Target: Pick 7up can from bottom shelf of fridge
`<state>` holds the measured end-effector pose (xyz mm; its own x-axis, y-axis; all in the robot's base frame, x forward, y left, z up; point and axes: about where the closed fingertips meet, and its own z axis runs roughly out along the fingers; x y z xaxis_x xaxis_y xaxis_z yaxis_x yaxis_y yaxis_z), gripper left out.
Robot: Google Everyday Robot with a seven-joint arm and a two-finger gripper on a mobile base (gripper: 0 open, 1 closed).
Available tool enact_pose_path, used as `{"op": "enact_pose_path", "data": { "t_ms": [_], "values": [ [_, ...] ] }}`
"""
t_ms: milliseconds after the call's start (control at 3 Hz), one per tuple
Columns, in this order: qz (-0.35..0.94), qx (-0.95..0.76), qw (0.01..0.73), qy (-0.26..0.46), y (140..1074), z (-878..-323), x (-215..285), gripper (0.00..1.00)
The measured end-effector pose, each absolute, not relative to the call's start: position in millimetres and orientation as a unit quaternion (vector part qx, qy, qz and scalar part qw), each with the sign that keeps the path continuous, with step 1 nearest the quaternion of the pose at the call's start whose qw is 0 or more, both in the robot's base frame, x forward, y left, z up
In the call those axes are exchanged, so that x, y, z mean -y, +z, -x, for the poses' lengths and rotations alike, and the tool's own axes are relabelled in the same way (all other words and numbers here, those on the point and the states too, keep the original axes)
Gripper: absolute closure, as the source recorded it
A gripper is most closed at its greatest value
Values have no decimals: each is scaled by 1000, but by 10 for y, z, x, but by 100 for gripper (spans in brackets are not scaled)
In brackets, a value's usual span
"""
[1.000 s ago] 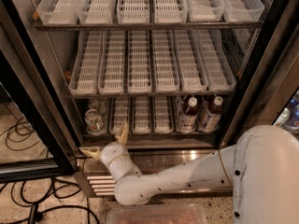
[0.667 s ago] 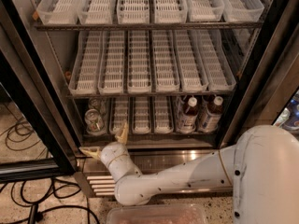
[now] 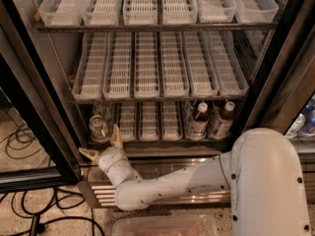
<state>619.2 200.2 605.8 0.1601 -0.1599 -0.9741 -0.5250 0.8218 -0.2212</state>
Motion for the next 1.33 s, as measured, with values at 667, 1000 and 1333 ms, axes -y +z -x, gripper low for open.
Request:
{"op": "enact_pose_path", "data": {
  "t_ms": [667, 1000, 1333],
  "values": [
    [268, -620, 728, 118, 6088, -6341, -2126, 23],
    [259, -616, 736, 106, 6114, -6403, -2092, 31],
    [250, -614, 742, 97, 6136, -6445, -2047, 38]
  ]
}}
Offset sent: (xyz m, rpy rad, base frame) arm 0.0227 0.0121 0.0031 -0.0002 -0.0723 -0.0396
